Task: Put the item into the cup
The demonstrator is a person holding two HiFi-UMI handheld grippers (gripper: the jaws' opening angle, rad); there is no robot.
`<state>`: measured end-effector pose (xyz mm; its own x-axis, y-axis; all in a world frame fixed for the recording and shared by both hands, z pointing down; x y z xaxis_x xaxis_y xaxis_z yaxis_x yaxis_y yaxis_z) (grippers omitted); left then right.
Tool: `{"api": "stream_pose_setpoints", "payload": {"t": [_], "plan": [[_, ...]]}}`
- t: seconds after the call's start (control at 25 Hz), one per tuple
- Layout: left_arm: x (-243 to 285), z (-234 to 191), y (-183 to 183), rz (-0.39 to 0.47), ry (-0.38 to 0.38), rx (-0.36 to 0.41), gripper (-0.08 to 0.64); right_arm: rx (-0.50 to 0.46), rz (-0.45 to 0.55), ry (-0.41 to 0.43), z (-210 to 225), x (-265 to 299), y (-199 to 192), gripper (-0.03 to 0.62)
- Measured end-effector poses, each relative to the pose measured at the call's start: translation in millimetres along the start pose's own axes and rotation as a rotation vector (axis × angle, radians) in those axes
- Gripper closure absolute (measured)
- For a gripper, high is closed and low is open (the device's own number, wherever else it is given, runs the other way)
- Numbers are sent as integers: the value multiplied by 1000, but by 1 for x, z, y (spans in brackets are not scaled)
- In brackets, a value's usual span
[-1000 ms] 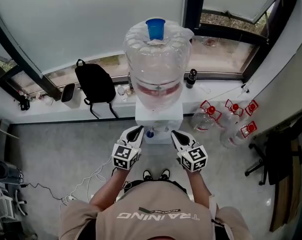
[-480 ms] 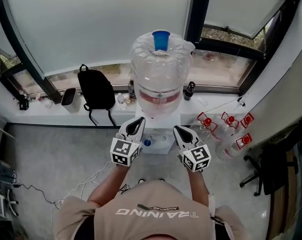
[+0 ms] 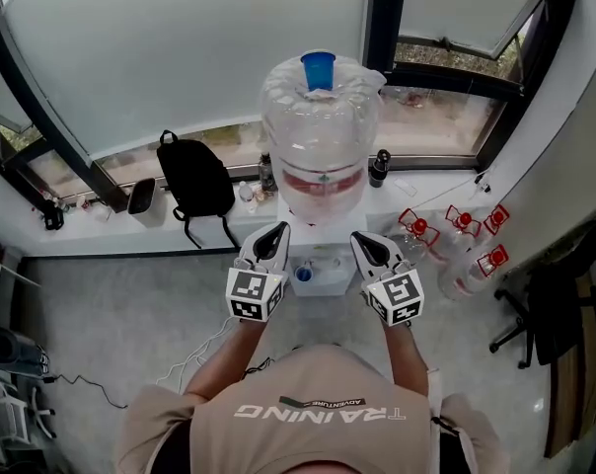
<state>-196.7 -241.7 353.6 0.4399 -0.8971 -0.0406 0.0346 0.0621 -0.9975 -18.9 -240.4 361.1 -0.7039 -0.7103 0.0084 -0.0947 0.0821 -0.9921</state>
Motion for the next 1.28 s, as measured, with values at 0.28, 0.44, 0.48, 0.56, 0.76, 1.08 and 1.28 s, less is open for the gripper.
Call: {"api": "stream_pose_setpoints", "payload": {"t": [0.28, 0.44, 0.48, 0.56, 0.76, 1.08, 1.28], "plan": [[1, 0, -5, -4, -31, -29, 552, -32, 8, 4, -5, 4, 19, 581], [0, -2, 1, 5, -34, -22, 552, 2, 21, -26, -2, 3, 19, 581], [1, -2, 1, 5, -36, -24, 552, 2, 19, -32, -1, 2, 18, 581], [2, -3, 1, 1, -40, -36, 552, -10, 15, -41, 1, 1, 17, 581], [3, -4, 5, 3, -44, -34, 552, -6, 16, -42, 3, 0, 16, 581], [3, -3, 2, -5, -37, -41, 552, -11, 14, -33, 0, 1, 14, 581], [8, -1, 8, 17, -35, -41, 552, -12, 12, -33, 2, 5, 11, 581]]}}
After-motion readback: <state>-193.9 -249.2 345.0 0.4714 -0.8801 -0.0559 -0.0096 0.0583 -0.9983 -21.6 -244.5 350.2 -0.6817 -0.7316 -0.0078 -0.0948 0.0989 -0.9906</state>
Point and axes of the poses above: the fingertips, and each gripper's own axes: x forward along the fingers, z to its right, y out of its top, the point moved 4 cm from there along -x, backward along the fingers, and after that the axes turned 6 degrees about z, right-handed, at the moved point
